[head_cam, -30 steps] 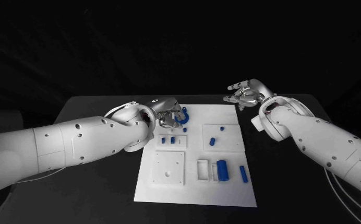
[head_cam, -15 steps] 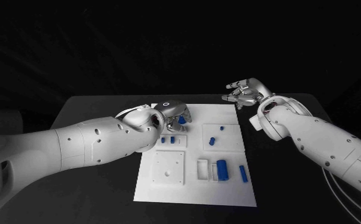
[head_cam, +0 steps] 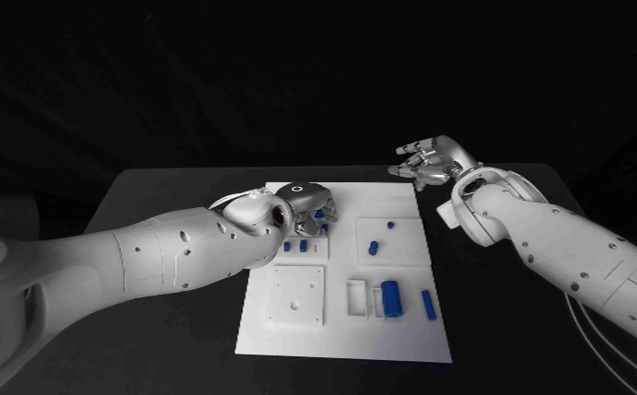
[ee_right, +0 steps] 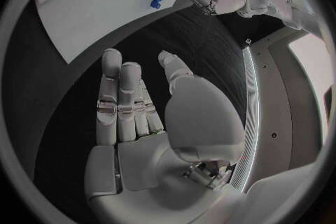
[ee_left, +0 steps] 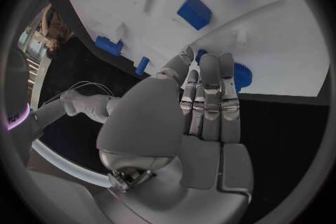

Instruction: Assemble the parts on the task board

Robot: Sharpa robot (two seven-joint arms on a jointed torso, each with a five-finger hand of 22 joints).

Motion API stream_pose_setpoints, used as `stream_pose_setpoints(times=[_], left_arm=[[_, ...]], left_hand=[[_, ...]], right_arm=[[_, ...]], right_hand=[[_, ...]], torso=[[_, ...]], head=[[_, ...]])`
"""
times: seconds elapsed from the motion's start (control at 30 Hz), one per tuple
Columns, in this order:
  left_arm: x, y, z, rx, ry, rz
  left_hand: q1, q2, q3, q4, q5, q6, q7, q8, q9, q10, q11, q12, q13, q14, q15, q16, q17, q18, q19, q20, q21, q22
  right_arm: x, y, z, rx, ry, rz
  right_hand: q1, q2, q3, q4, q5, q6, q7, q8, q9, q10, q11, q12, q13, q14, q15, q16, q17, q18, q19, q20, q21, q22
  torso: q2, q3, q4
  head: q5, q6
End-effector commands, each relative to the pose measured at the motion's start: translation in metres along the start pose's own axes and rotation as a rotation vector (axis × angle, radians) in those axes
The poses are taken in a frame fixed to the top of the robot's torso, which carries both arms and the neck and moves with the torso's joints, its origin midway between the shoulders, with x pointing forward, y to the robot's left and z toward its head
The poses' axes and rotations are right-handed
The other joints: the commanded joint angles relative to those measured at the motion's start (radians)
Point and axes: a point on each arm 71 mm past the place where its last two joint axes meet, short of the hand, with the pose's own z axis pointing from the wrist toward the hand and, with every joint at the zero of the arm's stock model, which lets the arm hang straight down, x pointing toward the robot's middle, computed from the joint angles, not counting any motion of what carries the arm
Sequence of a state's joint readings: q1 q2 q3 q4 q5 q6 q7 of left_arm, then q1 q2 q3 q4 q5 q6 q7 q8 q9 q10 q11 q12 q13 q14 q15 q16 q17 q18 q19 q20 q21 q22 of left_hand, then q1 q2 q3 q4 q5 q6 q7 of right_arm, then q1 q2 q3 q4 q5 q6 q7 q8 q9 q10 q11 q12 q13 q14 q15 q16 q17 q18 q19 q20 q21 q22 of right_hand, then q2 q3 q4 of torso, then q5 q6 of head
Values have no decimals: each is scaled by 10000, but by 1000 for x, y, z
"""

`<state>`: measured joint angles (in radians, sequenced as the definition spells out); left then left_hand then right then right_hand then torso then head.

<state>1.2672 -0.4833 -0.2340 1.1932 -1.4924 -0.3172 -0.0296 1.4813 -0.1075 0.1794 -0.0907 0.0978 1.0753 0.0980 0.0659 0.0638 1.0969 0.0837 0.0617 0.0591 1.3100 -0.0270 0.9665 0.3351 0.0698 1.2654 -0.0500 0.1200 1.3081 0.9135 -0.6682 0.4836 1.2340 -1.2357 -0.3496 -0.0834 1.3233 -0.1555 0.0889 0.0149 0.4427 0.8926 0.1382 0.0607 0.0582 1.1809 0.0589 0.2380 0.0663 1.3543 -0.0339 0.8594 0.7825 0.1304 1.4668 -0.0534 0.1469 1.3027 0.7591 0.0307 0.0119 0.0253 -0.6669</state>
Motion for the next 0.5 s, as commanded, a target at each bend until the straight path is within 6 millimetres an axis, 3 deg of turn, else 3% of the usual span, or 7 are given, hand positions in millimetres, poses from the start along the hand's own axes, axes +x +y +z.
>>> stream_pose_setpoints(times=[0.03, 0.2, 0.5], left_arm=[[4, -2, 1, 274, 187, 192], [6, 0, 2, 227, 170, 197], [8, 1, 3, 217, 161, 199]], left_hand=[[-52, 84, 231, -86, 34, 36, 27, -33, -9, 78, 0, -41, -16, -43, -54, 121, 6, 111, -40, -7, 176, 251], [-302, 59, 832, -313, 50, 121, 45, -35, -9, 226, -7, -41, -17, -61, -28, 383, -43, 201, -287, 19, 898, 245], [-414, 165, 1214, -301, 49, 122, 50, -33, -7, 687, -92, -43, -14, 37, -51, 559, -52, 249, -399, 6, 1386, 239]], right_arm=[[0, 1, 0, -133, 24, 61], [0, 1, -1, -133, 32, 69], [0, 2, -1, -143, 43, 75]], right_hand=[[-97, 19, -5, 22, 65, -1, 47, -22, 9, 12, 67, -59, -8, -21, 75, 67, -15, 108, 244, 44, -63, 9], [-83, 15, -39, 55, 103, 4, 48, -20, 10, 56, 69, -152, -5, -29, 78, 80, -47, 118, 252, 51, -89, 21], [-79, 10, -52, 61, 127, -3, 48, -23, 9, 65, 68, -158, -4, -34, 77, 79, -57, 117, 253, 50, -99, 21]], torso=[[5, -9, -1], [1, -11, 7], [-18, -20, 20]], head=[[-25, -16], [-29, -43], [-39, -72]])
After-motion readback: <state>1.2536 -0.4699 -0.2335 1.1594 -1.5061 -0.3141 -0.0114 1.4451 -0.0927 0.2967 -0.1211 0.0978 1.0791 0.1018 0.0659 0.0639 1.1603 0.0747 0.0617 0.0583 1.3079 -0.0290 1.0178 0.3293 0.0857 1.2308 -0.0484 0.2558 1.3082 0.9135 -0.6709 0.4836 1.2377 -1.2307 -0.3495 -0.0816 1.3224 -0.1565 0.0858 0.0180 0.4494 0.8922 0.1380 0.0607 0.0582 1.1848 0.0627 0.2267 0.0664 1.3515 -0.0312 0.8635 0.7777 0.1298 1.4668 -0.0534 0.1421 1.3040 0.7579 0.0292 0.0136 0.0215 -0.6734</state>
